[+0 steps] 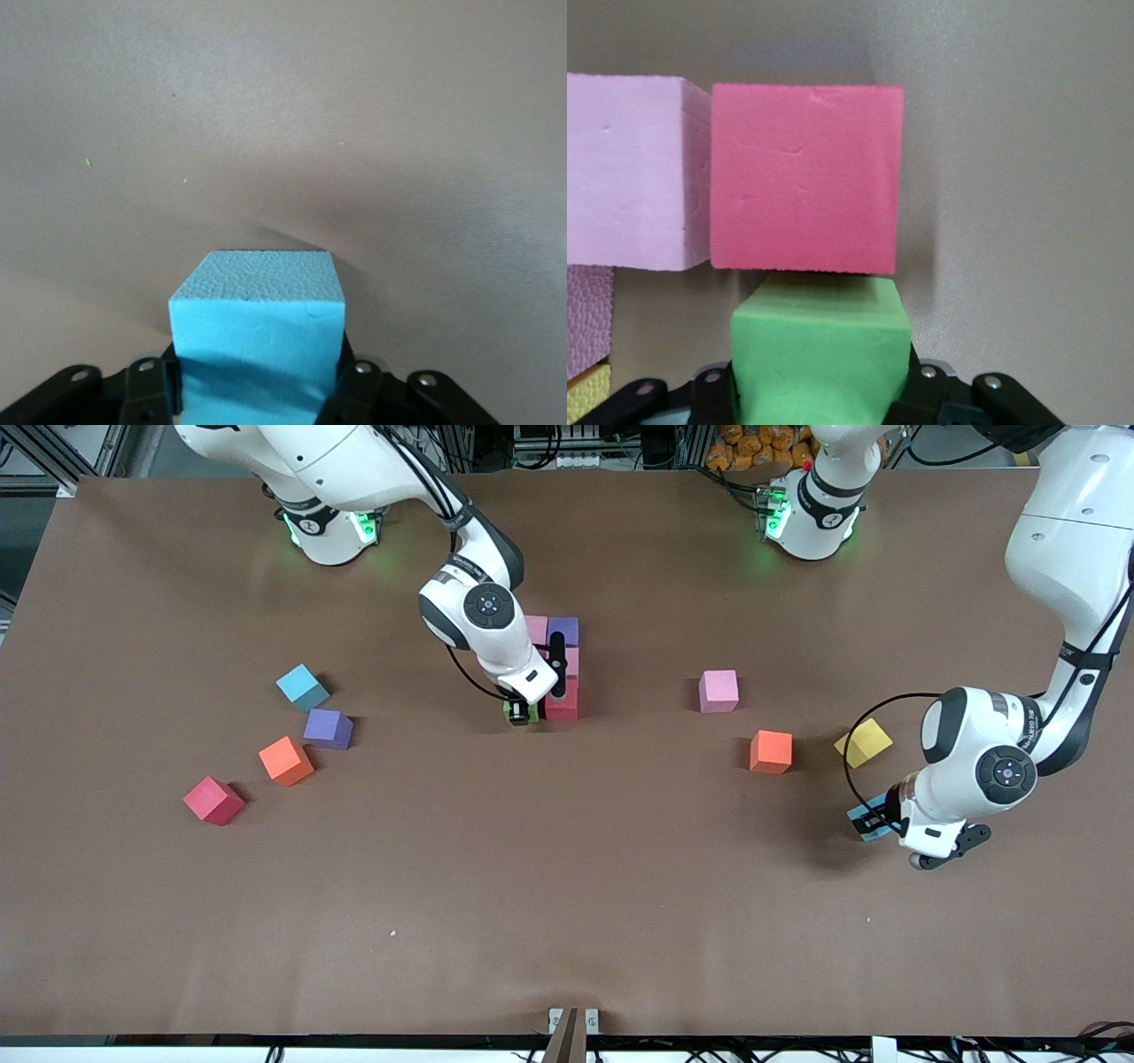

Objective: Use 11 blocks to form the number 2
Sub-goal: 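Place green beside red with the right gripper while the left gripper grasps blue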

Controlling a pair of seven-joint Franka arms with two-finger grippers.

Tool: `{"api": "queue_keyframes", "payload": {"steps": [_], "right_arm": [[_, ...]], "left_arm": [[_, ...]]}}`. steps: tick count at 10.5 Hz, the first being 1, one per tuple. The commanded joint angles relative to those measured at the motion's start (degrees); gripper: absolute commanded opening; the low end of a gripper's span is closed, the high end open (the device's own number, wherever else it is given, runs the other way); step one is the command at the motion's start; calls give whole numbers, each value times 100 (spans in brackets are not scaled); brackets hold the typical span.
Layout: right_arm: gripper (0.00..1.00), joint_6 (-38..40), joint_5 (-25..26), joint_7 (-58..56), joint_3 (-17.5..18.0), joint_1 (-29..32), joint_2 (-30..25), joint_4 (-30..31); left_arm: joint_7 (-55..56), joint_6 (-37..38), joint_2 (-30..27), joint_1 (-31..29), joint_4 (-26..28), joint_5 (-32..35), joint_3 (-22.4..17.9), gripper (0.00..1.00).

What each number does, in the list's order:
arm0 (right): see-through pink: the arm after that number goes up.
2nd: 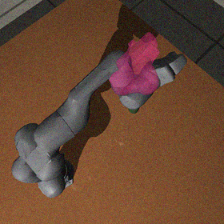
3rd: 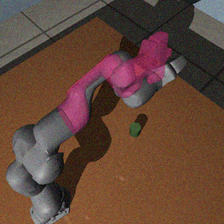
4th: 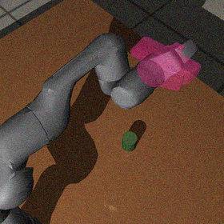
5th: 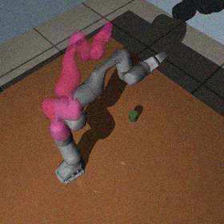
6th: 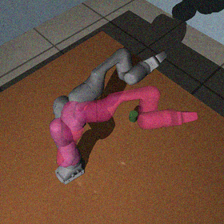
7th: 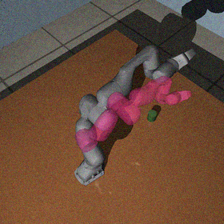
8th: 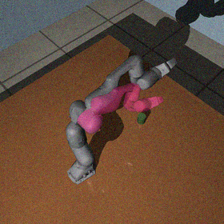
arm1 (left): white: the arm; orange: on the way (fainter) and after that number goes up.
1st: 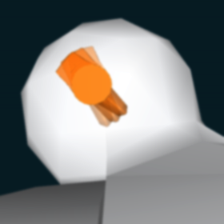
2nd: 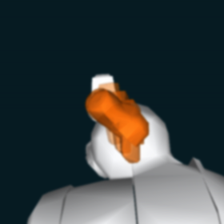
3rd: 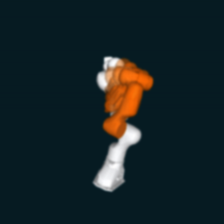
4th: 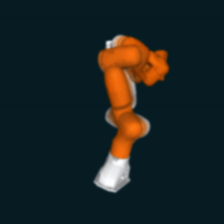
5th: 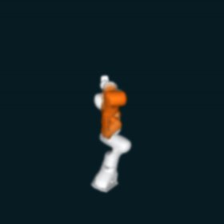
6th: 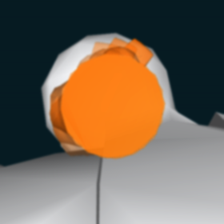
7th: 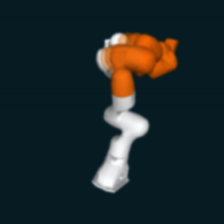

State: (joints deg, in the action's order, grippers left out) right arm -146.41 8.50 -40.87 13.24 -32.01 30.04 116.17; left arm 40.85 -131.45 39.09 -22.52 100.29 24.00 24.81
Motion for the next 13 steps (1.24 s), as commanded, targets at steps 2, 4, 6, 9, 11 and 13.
{"api": "queue_keyframes", "payload": {"steps": [2,4,6,9,11,13], "right_arm": [[32,-10,73,114,47,-33,73,-77],[32,8,73,114,47,-33,64,-77],[32,-1,64,114,47,-33,73,-86],[32,-10,55,114,47,-42,73,-86],[32,-10,47,114,47,-86,73,-129],[32,-10,3,149,47,-130,108,-173]], "left_arm": [[571,32,-217,98,-1,70,164,31],[1176,128,-314,160,-1,52,348,31],[1845,137,-323,160,-9,52,621,31],[2575,479,-393,160,-105,52,981,31],[3093,551,-385,178,-124,52,1175,32],[3586,586,-376,256,-115,52,1324,32]]}}
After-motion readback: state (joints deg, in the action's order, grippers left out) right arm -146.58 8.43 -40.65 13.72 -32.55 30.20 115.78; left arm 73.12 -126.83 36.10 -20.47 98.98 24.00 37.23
